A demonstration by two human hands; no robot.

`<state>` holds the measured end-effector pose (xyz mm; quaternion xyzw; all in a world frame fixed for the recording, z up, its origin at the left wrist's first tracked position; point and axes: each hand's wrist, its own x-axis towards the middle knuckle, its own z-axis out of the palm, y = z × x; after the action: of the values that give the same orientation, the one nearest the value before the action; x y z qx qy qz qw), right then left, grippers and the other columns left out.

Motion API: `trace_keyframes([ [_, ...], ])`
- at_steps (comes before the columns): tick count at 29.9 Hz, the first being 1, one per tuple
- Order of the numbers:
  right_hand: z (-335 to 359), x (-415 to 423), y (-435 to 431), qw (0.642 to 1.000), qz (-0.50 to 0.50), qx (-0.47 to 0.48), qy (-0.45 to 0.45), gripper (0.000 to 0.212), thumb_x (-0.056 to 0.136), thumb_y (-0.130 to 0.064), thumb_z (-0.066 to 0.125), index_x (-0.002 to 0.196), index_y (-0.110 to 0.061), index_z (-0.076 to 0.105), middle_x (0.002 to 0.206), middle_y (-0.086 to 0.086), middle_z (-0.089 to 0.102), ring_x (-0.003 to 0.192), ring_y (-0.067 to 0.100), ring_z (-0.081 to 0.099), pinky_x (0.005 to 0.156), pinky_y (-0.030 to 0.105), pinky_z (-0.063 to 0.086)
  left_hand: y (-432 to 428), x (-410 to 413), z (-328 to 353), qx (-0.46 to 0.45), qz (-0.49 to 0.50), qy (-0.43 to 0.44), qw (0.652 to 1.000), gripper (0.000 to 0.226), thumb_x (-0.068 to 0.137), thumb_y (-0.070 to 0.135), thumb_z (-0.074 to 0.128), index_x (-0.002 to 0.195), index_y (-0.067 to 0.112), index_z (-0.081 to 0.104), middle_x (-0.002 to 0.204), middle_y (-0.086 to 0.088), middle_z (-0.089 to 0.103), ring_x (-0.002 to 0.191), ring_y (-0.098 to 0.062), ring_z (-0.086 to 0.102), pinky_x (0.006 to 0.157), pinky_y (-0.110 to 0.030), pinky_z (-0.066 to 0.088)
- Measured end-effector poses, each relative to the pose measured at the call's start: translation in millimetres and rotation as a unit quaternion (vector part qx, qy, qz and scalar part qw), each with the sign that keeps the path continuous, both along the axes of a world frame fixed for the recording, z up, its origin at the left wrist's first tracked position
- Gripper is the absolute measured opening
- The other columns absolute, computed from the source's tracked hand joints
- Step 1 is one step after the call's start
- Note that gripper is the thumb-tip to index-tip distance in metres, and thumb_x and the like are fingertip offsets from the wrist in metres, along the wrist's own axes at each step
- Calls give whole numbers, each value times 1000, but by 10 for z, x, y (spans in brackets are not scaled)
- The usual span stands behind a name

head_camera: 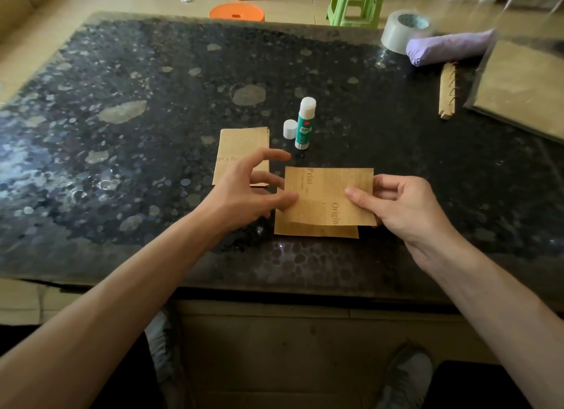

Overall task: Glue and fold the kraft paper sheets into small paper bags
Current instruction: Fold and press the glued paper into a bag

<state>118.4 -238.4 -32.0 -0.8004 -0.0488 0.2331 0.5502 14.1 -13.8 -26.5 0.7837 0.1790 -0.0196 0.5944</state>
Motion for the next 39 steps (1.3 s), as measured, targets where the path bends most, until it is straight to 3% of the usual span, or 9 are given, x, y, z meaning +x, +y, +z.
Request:
trace_keyframes([
  [5, -48, -19, 43, 1000, 15, -20, -7, 13, 87, -25, 82, 93, -32, 72, 83, -16, 79, 81, -2, 75, 72, 22, 59, 44, -66, -88, 46, 10, 35, 998, 60, 85, 25, 82, 134, 35, 50, 92, 8, 78, 72, -9, 74, 62, -18, 53],
  [12, -72, -11, 102, 999, 2, -45, 5, 14, 85, -29, 83, 92, -32, 72, 82, -13, 79, 77, -3, 74, 68, 19, 57, 167, -124, -174, 181, 45, 42, 982, 37, 82, 32, 84, 113, 34, 65, 89, 11, 74, 74, -4, 71, 87, -37, 59],
  [16, -71, -13, 112, 999, 1, -42, 20, 16, 86, -28, 83, 98, -31, 73, 86, -12, 79, 77, -5, 74, 58, 13, 53, 162, -128, -178, 190, 47, 38, 980, 32, 82, 31, 84, 110, 32, 68, 89, 12, 72, 81, -4, 68, 89, -40, 59],
  [23, -86, -22, 121, 999, -2, -33, 25, 19, 87, -25, 82, 102, -30, 72, 86, -12, 78, 73, -8, 72, 49, 9, 49, 169, -132, -179, 199, 48, 30, 978, 25, 85, 29, 81, 107, 31, 70, 88, 12, 72, 78, -2, 68, 84, -34, 60],
  [34, -141, -40, 112, 999, 7, -40, 8, 18, 87, -26, 82, 100, -32, 70, 85, -13, 77, 73, -8, 71, 49, 8, 48, 137, -124, -191, 208, 26, 28, 977, 29, 77, 42, 86, 101, 34, 71, 88, 12, 70, 69, 3, 66, 78, -28, 60],
  [39, -154, -49, 122, 998, 9, -67, -7, 27, 87, -29, 82, 113, -27, 73, 92, -12, 78, 80, -2, 73, 53, 10, 50, 100, -124, -207, 237, -15, 36, 971, 42, 74, 48, 85, 110, 36, 67, 97, 14, 65, 67, -2, 65, 78, -30, 60],
])
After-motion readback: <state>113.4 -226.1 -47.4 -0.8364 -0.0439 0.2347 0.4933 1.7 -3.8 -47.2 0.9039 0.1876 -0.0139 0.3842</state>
